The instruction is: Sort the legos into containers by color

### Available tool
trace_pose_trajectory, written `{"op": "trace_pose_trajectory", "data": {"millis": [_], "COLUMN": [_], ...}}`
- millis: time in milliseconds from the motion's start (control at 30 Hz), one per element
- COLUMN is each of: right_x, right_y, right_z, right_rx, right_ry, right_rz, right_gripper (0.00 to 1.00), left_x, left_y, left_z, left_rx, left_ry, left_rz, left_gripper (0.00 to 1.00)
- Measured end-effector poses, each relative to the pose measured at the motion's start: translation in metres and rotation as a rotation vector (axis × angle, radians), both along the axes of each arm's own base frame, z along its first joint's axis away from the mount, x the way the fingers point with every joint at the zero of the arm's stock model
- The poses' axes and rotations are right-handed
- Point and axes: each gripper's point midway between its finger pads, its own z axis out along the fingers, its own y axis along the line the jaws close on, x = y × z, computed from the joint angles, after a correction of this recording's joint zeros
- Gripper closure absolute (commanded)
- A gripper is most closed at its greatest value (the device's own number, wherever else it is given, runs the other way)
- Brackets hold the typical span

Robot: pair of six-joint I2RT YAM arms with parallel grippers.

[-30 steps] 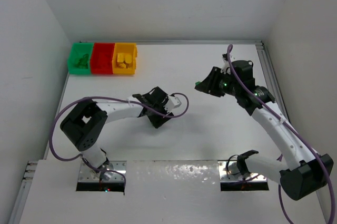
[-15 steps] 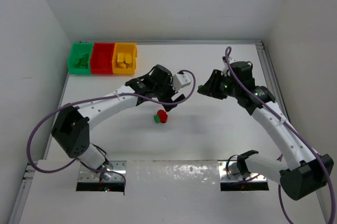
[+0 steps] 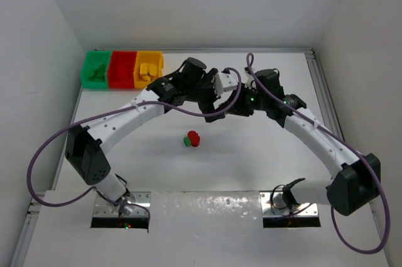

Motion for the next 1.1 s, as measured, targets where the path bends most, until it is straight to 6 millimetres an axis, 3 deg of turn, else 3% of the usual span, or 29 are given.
{"op": "trace_pose_trajectory", "data": {"millis": [167,433,600,833,933,967,1100], "right_x": [0.004,0.007,0.002,-0.002,-0.004,-0.004,-0.004], "right_y": [0.007,0.021,0.024,0.022,0.022,0.021,0.021], "right_z": [0.012,0.033,0.035,0.040,0.037,0.036,0.036], "right_rx": [0.042,0.142,0.153,0.161,0.160,0.160,0.160], "right_ry": [-0.032,-0.062,-0.062,-0.077,-0.071,-0.069,-0.068], "right_rz": [0.017,0.036,0.043,0.043,0.041,0.041,0.040], "right_gripper": [1.00,1.00,1.00,1.00,1.00,1.00,1.00], "left_x": [-0.004,-0.016,-0.006,0.000,0.000,0.000,0.001], "left_y": [0.002,0.017,0.014,0.007,0.006,0.006,0.004], "left_z": [-0.002,-0.041,-0.031,-0.013,-0.014,-0.015,-0.016], "left_rx": [0.029,0.134,0.120,0.078,0.075,0.074,0.069], "left_ry": [-0.034,-0.031,-0.072,-0.098,-0.088,-0.085,-0.072], "left_rz": [-0.070,-0.153,-0.127,-0.115,-0.107,-0.104,-0.094], "left_gripper": [0.14,0.18,0.23,0.22,0.28,0.34,0.40]}}
